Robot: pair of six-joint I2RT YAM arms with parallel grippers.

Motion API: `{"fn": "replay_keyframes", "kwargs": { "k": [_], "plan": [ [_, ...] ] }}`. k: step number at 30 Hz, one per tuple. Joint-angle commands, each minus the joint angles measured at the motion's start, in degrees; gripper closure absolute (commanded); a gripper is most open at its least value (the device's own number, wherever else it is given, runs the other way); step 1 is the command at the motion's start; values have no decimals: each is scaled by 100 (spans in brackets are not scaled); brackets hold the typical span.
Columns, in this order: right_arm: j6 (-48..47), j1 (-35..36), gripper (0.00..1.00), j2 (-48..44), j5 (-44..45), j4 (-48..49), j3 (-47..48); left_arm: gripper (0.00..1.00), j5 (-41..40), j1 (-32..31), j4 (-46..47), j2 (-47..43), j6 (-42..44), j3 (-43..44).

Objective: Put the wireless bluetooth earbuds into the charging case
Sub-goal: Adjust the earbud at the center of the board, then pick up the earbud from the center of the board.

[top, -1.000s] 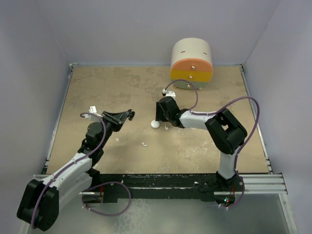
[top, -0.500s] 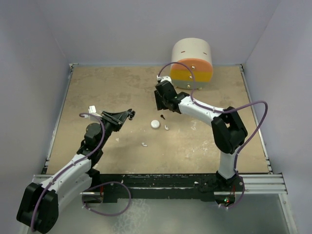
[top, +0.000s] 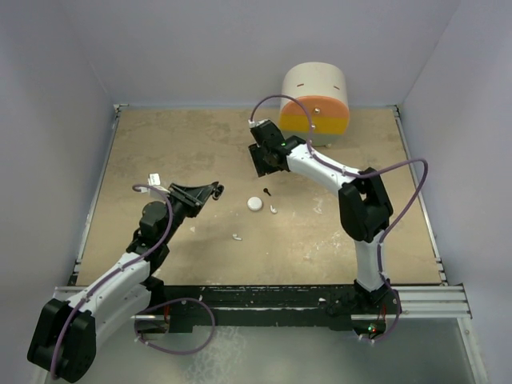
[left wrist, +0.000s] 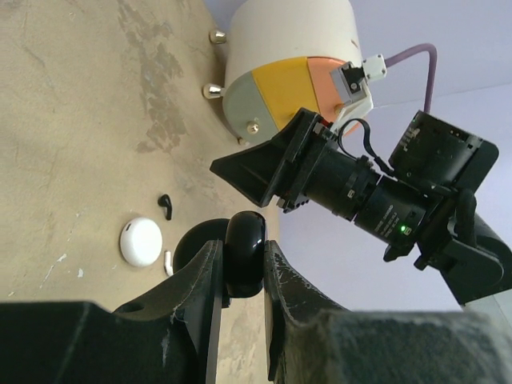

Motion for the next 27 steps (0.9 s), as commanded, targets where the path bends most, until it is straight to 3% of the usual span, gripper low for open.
{"fn": "replay_keyframes", "kwargs": {
  "k": [1, 27],
  "plan": [
    [-221, -18, 45, 102, -185, -532, 346, 100, 118, 44, 66, -101, 195, 129],
    [-381, -15, 46, 665, -509, -551, 408, 100, 119, 49, 81, -130, 244, 40]
  ]
}}
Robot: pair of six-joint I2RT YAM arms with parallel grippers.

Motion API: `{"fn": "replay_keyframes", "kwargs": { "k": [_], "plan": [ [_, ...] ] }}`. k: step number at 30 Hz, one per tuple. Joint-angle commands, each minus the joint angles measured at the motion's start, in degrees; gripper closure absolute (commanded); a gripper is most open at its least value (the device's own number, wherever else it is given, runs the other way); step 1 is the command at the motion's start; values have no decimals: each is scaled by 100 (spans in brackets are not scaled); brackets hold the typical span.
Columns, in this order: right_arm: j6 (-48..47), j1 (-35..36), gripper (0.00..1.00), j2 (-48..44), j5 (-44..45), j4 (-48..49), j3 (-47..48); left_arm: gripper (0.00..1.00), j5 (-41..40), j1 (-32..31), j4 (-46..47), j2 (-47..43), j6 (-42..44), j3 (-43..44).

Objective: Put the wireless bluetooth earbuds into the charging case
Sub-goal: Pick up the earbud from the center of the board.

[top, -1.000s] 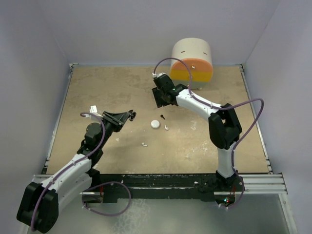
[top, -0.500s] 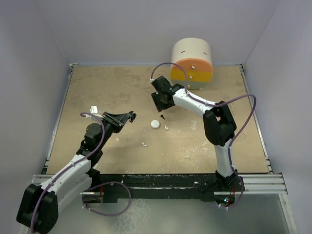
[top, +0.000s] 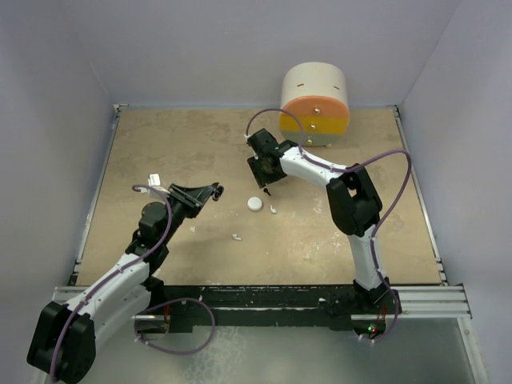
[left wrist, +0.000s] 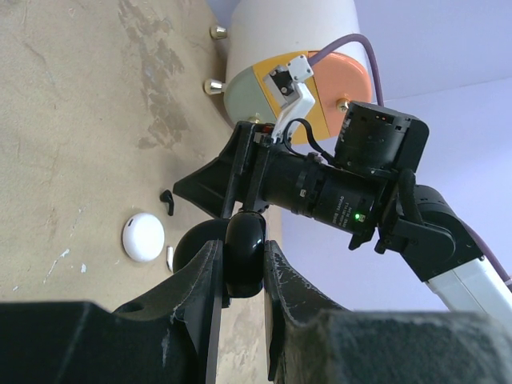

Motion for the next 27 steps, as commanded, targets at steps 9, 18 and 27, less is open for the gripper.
{"fn": "replay_keyframes", "kwargs": {
  "k": [9, 18, 27],
  "plan": [
    [-169, -9, 47, 173, -77, -80, 266, 100, 52, 51, 245, 1, 174, 27],
    [-307, 5, 49, 172, -231, 48, 124, 100, 45, 48, 232, -25, 185, 4],
    [-336, 51, 49, 160, -318, 144, -41, 100, 37, 55, 215, -49, 197, -13]
  ]
}}
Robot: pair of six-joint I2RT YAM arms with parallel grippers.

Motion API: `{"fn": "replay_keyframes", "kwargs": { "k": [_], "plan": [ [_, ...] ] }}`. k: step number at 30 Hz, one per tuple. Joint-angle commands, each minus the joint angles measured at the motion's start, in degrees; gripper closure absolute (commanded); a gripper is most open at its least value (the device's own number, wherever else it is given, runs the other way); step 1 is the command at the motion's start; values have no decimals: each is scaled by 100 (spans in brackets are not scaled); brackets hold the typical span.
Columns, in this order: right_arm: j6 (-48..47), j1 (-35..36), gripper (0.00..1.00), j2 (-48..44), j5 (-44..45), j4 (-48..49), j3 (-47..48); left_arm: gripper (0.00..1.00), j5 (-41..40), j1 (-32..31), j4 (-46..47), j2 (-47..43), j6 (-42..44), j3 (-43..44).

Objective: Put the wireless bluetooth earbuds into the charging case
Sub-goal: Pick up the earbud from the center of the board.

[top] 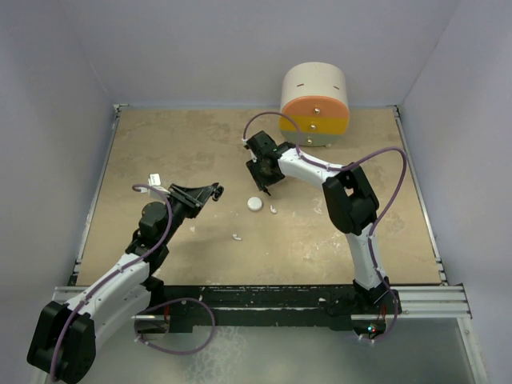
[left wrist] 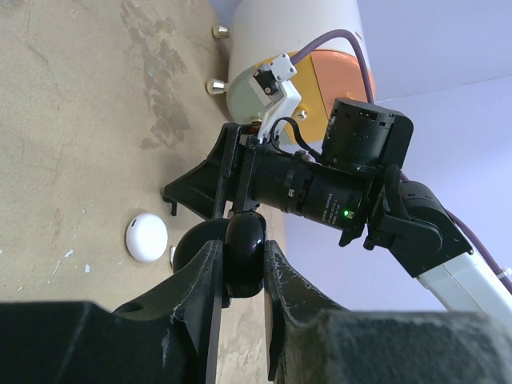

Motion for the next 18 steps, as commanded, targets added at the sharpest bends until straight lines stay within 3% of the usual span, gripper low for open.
{"fn": "replay_keyframes", "kwargs": {
  "k": [1, 18],
  "plan": [
    [-86, 54, 49, -89, -123, 44, -87, 100, 45, 47, 215, -71, 136, -10],
    [-115, 75, 56, -47, -137, 66, -192, 100, 44, 57, 209, -91, 137, -42]
  ]
}}
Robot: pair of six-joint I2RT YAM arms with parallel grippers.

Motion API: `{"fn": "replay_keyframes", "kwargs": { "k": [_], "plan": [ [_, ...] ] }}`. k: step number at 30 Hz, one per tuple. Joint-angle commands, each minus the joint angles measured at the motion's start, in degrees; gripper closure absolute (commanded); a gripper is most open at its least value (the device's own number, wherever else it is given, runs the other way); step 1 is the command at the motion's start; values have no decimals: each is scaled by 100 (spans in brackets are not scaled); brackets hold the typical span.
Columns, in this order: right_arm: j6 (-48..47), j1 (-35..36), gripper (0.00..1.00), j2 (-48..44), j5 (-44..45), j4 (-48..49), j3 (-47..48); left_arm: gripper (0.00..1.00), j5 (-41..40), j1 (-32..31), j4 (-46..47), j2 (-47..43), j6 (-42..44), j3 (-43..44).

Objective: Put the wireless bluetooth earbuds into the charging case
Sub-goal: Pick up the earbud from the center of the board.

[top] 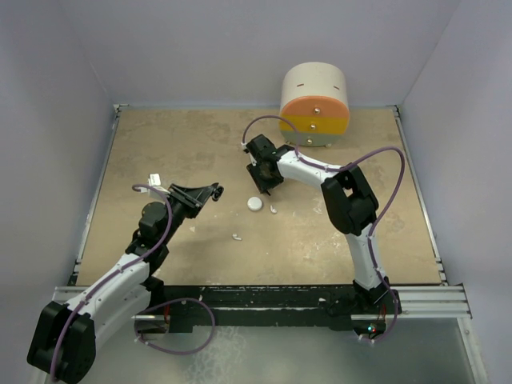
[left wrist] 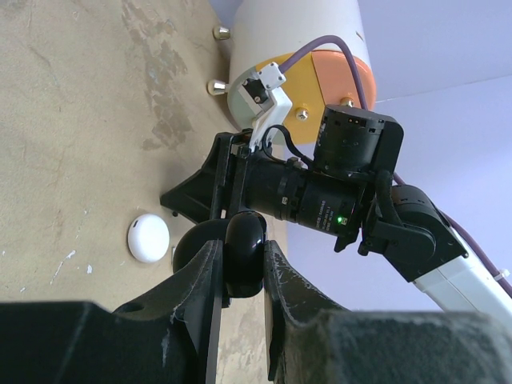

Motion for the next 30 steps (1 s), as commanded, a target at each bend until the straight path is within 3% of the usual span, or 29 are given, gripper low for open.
{"fn": "replay_keyframes", "kwargs": {
  "k": [1, 30],
  "plan": [
    [-108, 31, 57, -44, -43, 6, -16, 100, 46, 53, 208, -82, 105, -37],
    [-184, 29, 66, 79, -207, 10, 19, 100, 43, 84, 159, -137, 114, -37]
  ]
}}
